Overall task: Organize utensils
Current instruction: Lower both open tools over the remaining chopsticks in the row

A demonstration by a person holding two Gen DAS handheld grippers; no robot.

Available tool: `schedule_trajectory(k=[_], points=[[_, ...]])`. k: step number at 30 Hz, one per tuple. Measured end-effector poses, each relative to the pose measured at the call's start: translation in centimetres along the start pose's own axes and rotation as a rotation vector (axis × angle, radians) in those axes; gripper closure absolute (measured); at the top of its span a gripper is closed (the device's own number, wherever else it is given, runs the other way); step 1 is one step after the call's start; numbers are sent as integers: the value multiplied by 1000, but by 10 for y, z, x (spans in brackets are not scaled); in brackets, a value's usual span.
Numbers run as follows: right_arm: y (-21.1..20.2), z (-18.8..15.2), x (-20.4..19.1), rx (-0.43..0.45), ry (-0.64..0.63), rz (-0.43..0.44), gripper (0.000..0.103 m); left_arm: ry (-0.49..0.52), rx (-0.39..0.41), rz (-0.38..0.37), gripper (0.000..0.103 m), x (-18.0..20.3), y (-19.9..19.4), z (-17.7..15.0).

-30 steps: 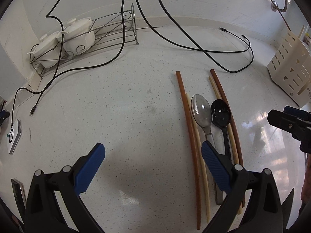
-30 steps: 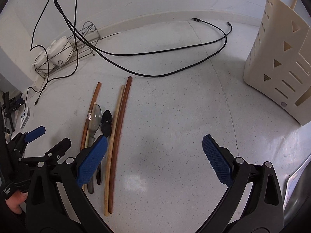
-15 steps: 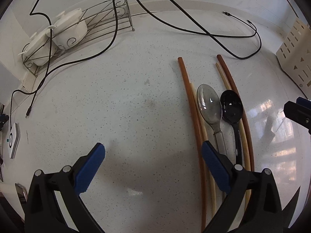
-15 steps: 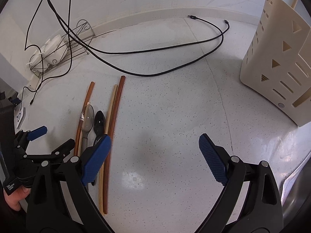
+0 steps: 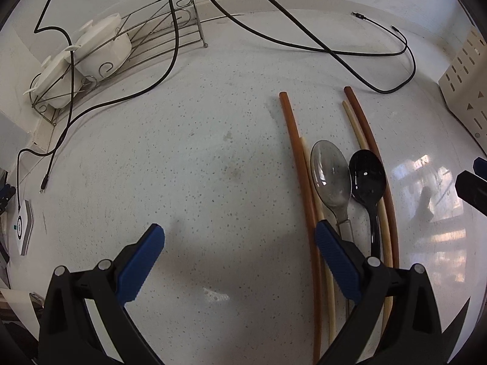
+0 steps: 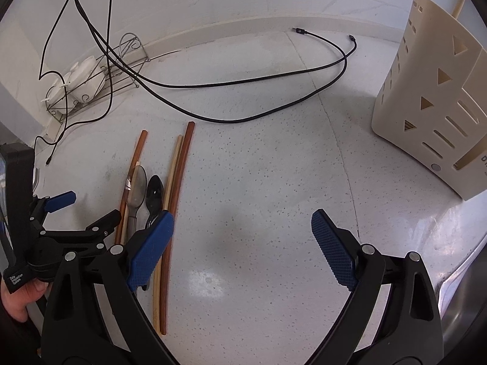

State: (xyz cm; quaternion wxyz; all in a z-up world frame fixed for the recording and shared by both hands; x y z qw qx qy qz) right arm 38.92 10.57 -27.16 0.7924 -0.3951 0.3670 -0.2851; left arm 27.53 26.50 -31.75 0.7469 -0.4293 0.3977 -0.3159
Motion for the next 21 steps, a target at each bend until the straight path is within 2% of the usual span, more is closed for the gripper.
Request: schedule_trajectory(k=[7, 16, 17, 19, 21], points=[[-1, -1, -2, -3, -7, -7, 16, 39, -17, 20, 5, 8, 2, 3], [4, 1, -5, -22, -16, -10, 16, 18, -65, -29, 6, -2, 10, -2], [4, 1, -6, -24, -19, -10, 16, 17, -69, -42, 9, -3, 10, -2], [5, 1, -8, -28, -26, -10, 16, 11, -81, -71, 26, -6, 7, -4], [6, 1, -11, -33, -34, -6, 16, 25, -95, -82, 30, -6, 6, -5]])
Point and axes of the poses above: each gripper's, at about its wrist camera, not at the fingertips, and y roughly the way its jaws point, x to its right, z to its top, the point moved 4 cm from there along y, roughly the way its jaws point, and after that the axes turned 14 degrees about z, right-handed, at the moved point
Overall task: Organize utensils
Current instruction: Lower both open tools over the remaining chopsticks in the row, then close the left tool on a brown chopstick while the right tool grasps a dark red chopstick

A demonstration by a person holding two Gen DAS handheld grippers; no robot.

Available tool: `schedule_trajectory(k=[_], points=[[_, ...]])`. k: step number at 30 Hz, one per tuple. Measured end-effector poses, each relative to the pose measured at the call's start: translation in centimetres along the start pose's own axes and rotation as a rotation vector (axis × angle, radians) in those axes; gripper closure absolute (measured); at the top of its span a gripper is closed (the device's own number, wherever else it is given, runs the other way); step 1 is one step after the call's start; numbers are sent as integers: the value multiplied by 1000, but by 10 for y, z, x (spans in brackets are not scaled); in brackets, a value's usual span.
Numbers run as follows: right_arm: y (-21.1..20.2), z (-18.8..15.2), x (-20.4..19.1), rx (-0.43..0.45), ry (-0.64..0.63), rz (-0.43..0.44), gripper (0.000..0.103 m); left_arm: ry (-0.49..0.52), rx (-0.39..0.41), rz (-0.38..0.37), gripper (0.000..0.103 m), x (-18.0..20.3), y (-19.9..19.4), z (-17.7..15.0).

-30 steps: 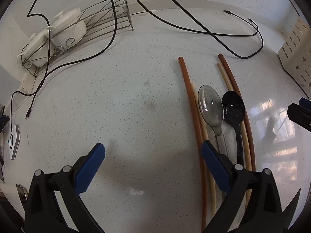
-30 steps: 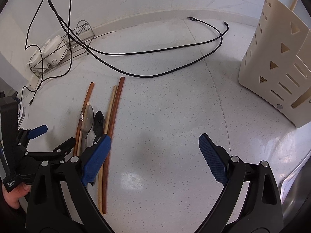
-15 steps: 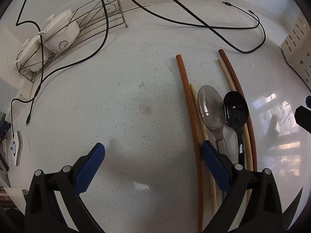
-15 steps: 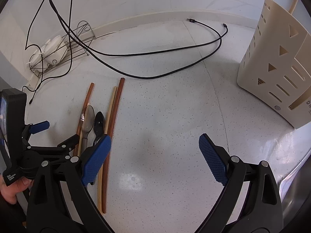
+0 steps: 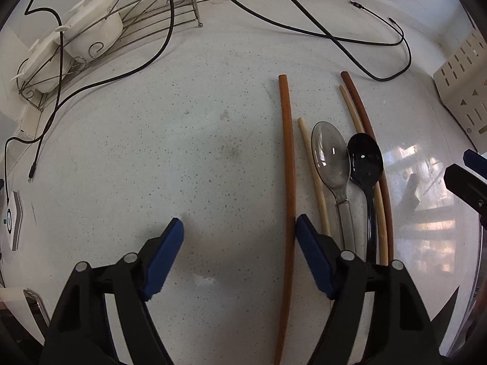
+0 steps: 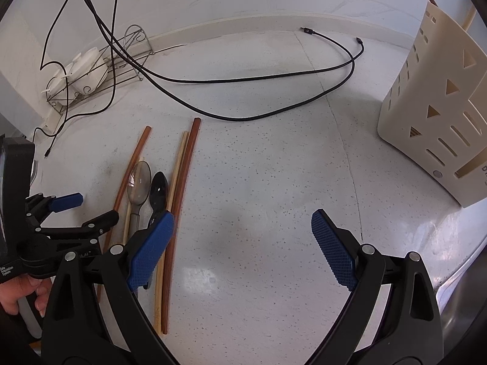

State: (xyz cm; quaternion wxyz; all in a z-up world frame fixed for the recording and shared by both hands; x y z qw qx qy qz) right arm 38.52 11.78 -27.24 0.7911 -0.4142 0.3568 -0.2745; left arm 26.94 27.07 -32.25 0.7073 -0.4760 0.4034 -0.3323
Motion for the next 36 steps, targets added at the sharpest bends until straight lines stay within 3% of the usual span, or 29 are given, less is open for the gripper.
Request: schedule_trajectory(k=[5, 7, 9, 13, 22, 27, 36], points=[[11, -1, -10, -50, -31, -6, 16, 21, -13, -24, 44, 3, -6, -5], [17, -2, -15, -78, -47, -7, 18, 28, -8, -23, 61, 3, -9, -7], [25, -2, -18, -110, -52, 4, 28, 31, -6, -21, 73, 4, -13, -10], [41, -3, -20, -169, -58, -25, 34, 13, -12, -31, 93, -10, -13, -11], [53, -1, -31, -213, -75, -52, 36, 18, -32, -53, 96, -18, -14, -13], [58, 1, -32, -247, -59, -65, 44, 11, -47, -71, 97, -24, -13, -9], [67, 6, -39, -301, -75, -90, 47, -7, -82, -95, 97, -34, -4, -4]])
Point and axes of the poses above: each gripper's, at about its wrist camera, not at the fingertips, and y roughly the way its jaws point, x to its right, z to its top, the point moved 4 cm from there along y, roughly the way its jaws point, and after that the axes turned 14 degrees about z, right-handed, at the moved point
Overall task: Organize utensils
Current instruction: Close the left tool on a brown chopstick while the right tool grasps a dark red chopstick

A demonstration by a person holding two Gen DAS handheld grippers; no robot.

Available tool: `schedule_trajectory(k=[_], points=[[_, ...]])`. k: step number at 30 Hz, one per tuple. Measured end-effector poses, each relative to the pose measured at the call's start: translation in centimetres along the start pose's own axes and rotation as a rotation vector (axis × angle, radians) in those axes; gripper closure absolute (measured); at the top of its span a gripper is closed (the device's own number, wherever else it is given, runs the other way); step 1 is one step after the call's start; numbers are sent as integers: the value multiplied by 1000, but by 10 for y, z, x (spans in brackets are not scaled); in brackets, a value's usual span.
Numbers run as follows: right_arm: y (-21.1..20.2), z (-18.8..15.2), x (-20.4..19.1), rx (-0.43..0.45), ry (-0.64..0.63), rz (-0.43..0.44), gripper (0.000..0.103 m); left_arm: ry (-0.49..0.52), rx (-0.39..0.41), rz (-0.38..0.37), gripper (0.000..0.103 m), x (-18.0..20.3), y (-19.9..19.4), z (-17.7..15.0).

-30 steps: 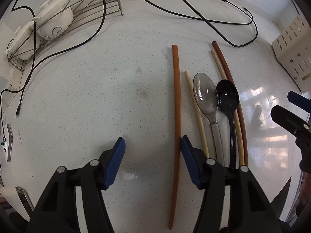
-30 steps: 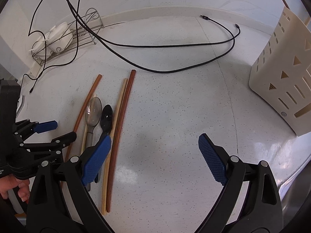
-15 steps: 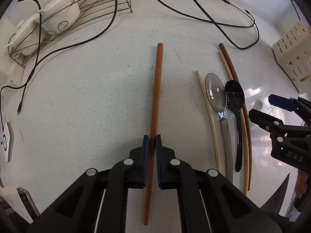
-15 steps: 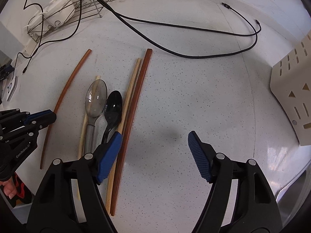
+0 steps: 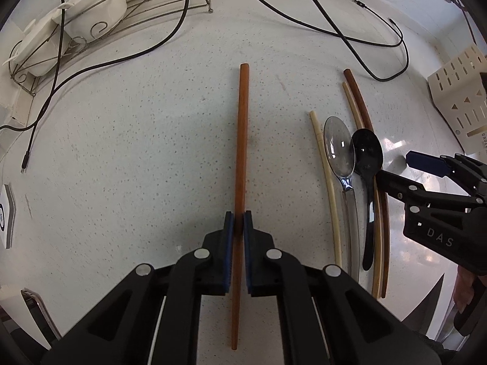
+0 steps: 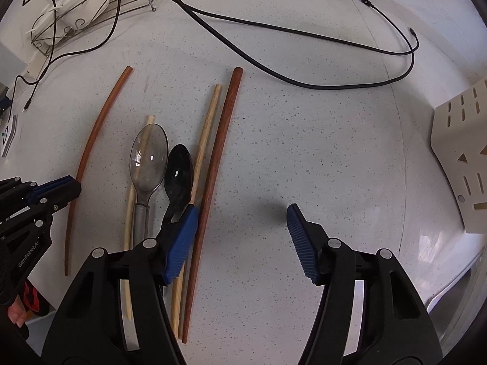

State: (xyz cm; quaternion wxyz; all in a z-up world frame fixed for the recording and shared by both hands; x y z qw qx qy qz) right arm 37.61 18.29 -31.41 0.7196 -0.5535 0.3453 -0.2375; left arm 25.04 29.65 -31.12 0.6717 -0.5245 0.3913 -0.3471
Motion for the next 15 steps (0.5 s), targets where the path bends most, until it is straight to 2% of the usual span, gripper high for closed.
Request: schedule_trajectory(k=[4, 6, 10, 11, 15], points=[[-1, 4, -2, -7, 0, 2, 52, -4, -12, -9, 97, -3, 1, 1], [-3, 7, -4, -7, -6, 3, 67, 1, -13, -5, 97, -3, 1, 2], [-3, 12, -12, -36, -27, 3, 87, 17, -17, 7, 97, -3, 3, 3], [-3, 13, -13, -42, -31, -5, 97, 23, -19, 9, 97, -2, 4, 4], [-4, 15, -15, -47, -23, 20, 97, 46, -23, -2, 97, 4, 5, 5]])
Point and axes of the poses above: each gripper's, at about its wrist camera, not at the fingertips, and y roughly the way its jaws point, x to its right, z to its top, the point moved 4 cm from there along y, roughly the way its jaws point, and after that the axes turned 14 degrees about z, right-handed, at the moved point
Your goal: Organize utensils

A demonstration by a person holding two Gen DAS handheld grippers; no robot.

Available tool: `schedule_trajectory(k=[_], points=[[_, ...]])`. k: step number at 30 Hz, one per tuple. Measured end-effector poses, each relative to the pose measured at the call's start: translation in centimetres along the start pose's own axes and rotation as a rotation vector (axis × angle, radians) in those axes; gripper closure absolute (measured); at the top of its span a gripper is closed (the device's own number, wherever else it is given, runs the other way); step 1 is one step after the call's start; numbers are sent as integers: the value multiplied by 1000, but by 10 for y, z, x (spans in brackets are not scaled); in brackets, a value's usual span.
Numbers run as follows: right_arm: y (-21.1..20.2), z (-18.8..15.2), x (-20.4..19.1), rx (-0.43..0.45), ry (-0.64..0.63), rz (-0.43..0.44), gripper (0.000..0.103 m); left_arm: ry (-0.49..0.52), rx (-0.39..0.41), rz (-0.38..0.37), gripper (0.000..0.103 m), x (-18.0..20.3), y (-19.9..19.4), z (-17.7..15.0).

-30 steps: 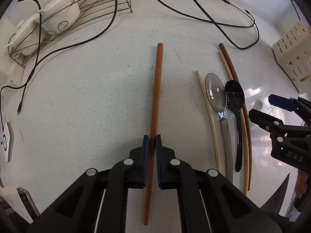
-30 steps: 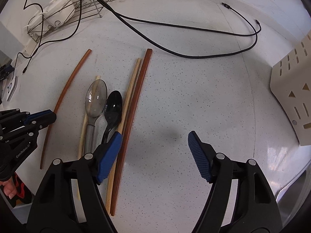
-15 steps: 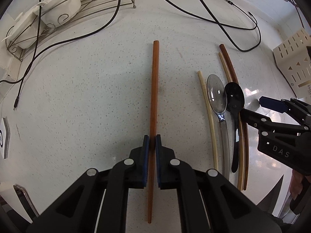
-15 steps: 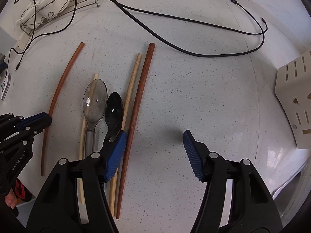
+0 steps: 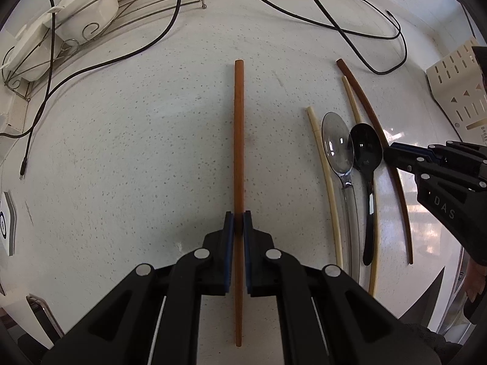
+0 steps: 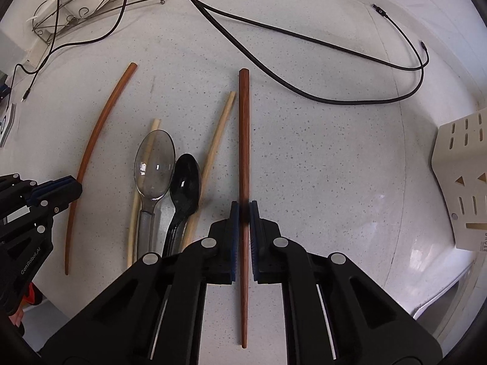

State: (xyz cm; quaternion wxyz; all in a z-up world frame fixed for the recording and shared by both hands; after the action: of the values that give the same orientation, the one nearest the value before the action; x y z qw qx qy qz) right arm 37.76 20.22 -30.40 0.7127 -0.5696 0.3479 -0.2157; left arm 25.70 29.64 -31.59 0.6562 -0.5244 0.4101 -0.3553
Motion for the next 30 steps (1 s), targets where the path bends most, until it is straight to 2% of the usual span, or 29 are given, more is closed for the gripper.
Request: schedule_trajectory(k=[5, 11, 17, 22, 27, 29, 30], points=[[-6, 1, 20, 4, 84, 102, 97, -36, -2, -71, 97, -10, 2, 1], [-17, -15, 36, 33, 108, 121, 97, -77, 34, -92, 97, -23, -5, -4], [-22, -28, 46, 32, 112, 136, 97, -72, 20, -83, 97, -22, -5, -10], [-22, -30, 37, 37, 104, 146, 97, -65, -2, -81, 97, -17, 2, -10], [-20, -29, 32, 40, 101, 147, 97, -53, -5, -39, 97, -11, 4, -5], [-18, -27, 30, 39, 106, 149, 97, -46, -3, -29, 96, -11, 4, -2], [-18, -27, 30, 39, 108, 152, 97, -44, 4, -18, 91, -11, 3, 0]])
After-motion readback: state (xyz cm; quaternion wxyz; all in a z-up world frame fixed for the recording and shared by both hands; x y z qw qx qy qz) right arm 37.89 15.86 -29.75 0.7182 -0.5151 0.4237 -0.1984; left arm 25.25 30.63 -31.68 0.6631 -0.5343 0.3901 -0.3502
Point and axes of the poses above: each gripper's, at about its wrist camera, not at the fingertips, and y roughly the way its jaws point, x to its right, z to its top, the point moved 4 cm from there along y, roughly the way its jaws point, and after that the axes turned 14 degrees about z, right-handed, at the moved point
